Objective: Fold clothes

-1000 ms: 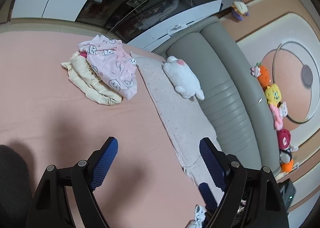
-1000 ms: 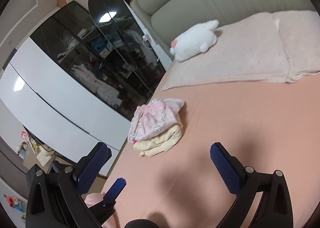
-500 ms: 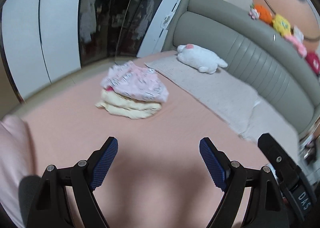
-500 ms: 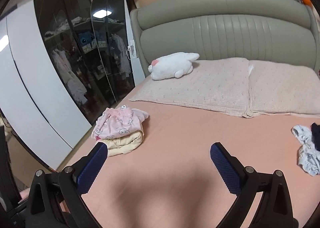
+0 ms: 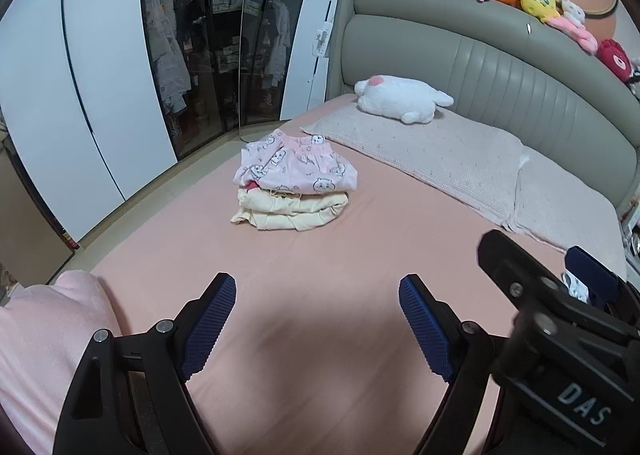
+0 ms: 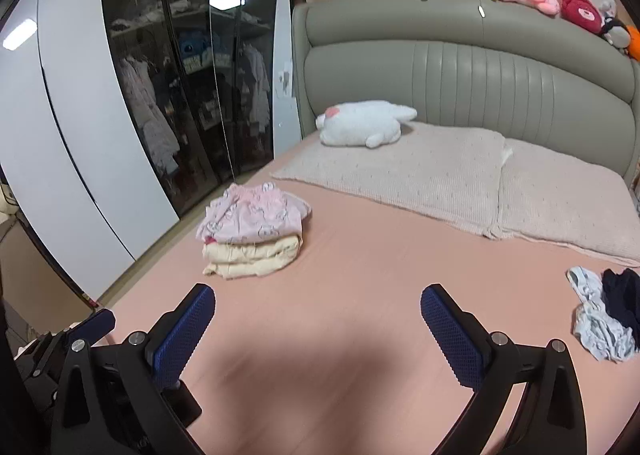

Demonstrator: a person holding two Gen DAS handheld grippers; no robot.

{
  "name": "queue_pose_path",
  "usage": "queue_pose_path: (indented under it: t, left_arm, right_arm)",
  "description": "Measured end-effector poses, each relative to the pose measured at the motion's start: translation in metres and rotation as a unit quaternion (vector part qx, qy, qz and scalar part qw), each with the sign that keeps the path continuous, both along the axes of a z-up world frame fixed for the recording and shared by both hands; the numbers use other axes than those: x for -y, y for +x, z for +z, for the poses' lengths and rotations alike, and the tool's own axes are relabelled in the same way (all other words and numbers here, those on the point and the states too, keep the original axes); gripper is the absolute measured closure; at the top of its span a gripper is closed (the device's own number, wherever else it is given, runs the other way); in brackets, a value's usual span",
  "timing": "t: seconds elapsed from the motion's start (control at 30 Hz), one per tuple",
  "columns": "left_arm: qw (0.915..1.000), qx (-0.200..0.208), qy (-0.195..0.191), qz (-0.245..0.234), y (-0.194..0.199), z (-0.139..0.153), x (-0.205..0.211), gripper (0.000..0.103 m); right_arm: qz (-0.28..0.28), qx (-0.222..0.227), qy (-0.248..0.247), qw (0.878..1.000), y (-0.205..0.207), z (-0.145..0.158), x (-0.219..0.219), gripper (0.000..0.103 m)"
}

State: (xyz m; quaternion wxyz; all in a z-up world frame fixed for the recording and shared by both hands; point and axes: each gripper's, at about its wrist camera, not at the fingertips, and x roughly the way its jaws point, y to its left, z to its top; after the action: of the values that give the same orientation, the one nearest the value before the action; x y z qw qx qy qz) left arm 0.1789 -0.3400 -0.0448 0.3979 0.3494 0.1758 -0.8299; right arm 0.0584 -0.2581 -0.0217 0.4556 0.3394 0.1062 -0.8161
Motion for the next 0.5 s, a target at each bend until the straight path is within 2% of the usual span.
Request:
queue_pose_path:
  t: [0.23,0.5]
  left_arm:
    - [0.9992,0.033,-0.023,0.003,0.014,0.005,-0.01,0.019]
    - [0.9979,0.033,-0.046,0.031,0.029,0.02,-0.019,0.019]
  right_arm:
    - [0.032,0.002,0.038,0.999,0.033,0.0,0.006,0.0]
    - [0.056,0.01,0.021,0.998,0.052,0.012,0.001,0.0]
